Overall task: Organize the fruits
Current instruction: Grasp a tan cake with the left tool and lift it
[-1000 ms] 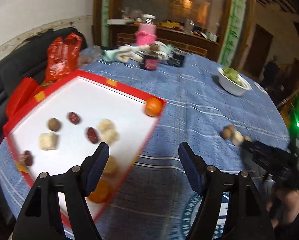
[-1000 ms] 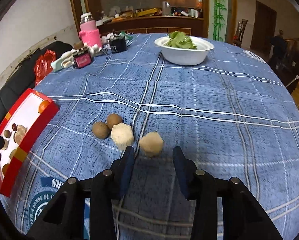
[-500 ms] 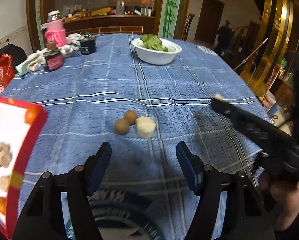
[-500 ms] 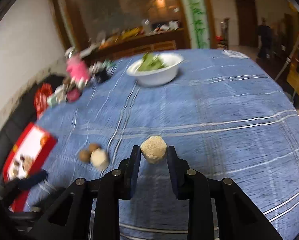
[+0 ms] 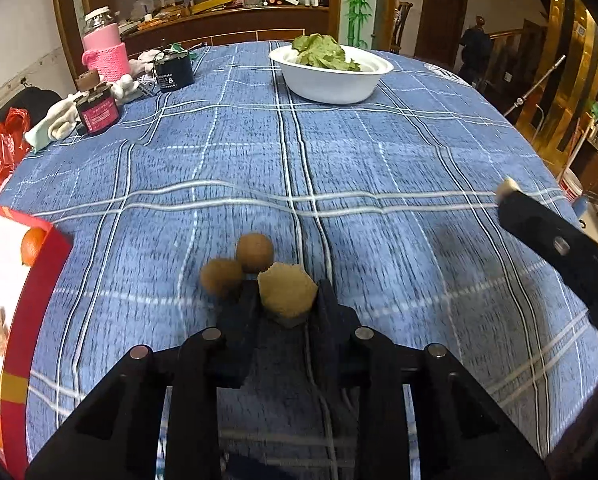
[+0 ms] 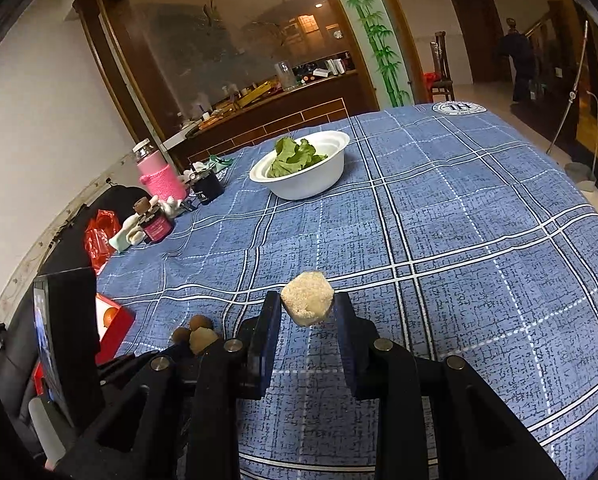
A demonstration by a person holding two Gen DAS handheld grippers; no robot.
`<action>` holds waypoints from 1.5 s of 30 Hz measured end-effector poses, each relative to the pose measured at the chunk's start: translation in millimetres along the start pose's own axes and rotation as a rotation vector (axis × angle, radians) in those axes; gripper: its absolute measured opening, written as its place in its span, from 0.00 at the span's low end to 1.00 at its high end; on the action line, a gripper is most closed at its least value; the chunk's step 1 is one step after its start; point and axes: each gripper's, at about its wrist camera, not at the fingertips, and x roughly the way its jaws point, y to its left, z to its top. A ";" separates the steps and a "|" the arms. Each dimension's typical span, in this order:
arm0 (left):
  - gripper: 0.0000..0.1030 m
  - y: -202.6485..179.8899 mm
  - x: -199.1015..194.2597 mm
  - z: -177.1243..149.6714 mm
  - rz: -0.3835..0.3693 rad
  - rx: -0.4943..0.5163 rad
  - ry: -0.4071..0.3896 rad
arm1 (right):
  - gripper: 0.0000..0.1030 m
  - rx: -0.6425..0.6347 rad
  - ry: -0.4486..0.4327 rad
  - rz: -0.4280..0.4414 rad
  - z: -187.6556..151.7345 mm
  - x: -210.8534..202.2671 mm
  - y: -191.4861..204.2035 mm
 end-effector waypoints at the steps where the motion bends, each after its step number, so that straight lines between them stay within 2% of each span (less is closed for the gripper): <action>1: 0.24 0.2 -3.8 -2.3 -0.004 -0.003 -0.002 | 0.27 -0.008 -0.001 -0.006 -0.4 0.0 0.7; 6: 0.24 10.9 -38.5 -21.1 0.016 -0.012 -0.026 | 0.27 -0.055 0.024 -0.038 -4.9 5.5 9.3; 12: 0.25 41.2 -59.1 -37.5 0.035 -0.054 -0.046 | 0.27 -0.157 0.053 -0.053 -24.5 -6.9 42.9; 18: 0.25 60.8 -67.9 -51.1 0.023 -0.090 -0.053 | 0.27 -0.204 0.074 -0.059 -57.7 -31.8 67.2; 27: 0.25 81.8 -76.5 -63.9 0.017 -0.126 -0.061 | 0.27 -0.247 0.098 -0.053 -85.1 -44.7 96.5; 36: 0.25 100.3 -78.6 -74.1 0.026 -0.163 -0.052 | 0.27 -0.277 0.106 -0.020 -94.3 -44.8 121.0; 45: 0.25 102.2 -78.4 -78.6 0.030 -0.167 -0.044 | 0.27 -0.276 0.115 -0.002 -100.2 -44.2 123.4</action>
